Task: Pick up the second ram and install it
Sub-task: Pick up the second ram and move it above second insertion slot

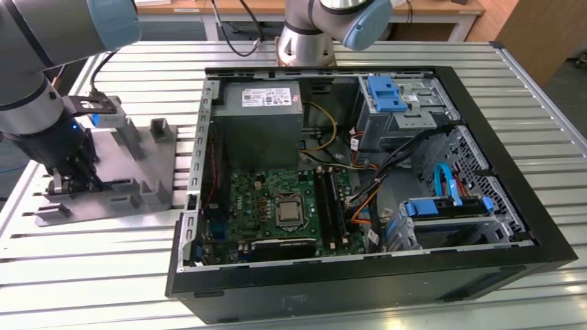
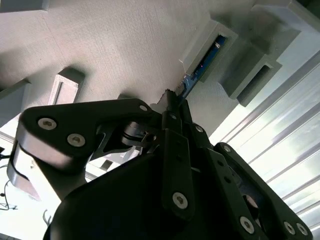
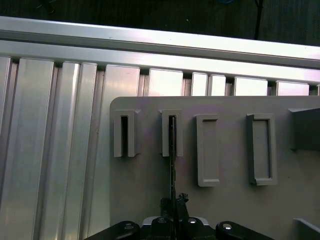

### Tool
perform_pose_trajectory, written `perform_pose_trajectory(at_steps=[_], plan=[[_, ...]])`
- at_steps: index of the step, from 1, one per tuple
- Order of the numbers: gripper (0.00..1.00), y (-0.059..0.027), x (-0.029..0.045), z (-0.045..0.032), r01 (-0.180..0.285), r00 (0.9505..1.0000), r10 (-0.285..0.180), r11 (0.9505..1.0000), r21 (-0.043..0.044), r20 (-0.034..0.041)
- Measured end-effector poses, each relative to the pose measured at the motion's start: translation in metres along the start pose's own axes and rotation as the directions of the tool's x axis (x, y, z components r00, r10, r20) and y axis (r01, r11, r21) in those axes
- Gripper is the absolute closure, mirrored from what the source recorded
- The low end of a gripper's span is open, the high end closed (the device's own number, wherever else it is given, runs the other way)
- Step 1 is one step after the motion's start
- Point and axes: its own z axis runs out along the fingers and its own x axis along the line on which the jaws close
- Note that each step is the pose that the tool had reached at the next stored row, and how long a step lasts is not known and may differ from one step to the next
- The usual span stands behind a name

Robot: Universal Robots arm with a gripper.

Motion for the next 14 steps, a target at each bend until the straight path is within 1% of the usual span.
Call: perform_pose_trajectory(at_steps=[2, 4, 5, 14], plan=[[0.86, 0.0000, 0.0000, -0.0006, 0.000, 1.0000, 0.000, 1.0000, 0.0001, 0.0001], [0.86, 0.0002, -0.0002, -0.0054, 0.000, 1.0000, 0.000, 1.0000, 0.0001, 0.0000], [0.86, 0.0004, -0.0003, -0.0091, 0.000, 1.0000, 0.000, 1.0000, 0.0001, 0.0001], [0.86, 0.0021, -0.0015, -0.0502, 0.000, 1.0000, 0.000, 1.0000, 0.0001, 0.0002]])
